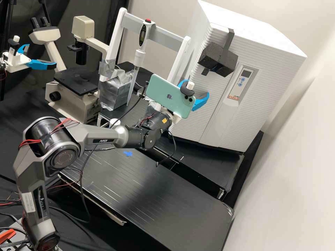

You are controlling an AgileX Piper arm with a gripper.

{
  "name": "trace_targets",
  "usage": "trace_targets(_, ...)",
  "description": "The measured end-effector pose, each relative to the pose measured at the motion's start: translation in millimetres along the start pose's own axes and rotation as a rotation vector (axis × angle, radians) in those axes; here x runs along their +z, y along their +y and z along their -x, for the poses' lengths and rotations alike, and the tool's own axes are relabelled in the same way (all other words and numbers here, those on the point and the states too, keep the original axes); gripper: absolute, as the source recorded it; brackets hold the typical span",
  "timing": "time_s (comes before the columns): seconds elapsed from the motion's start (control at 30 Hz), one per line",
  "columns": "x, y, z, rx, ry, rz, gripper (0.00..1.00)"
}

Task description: Open the door

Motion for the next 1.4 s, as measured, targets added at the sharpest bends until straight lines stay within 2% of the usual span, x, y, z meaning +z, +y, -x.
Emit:
trace_targets(0.43,2.1,0.1,1.9,-0.003,0.010,-0.002,0.00)
trace_targets(0.6,9.2,1.9,7.5,0.007,0.023,-0.011,0.00)
trace_targets(0.87,23.3,-2.7,29.4,0.019,0.025,-0.039,0.00)
trace_targets(1.17,38.5,-1.6,64.9,0.114,0.013,-0.104,0.00)
trace_targets(1.4,45.3,0.1,85.3,0.173,-0.011,-0.127,0.00)
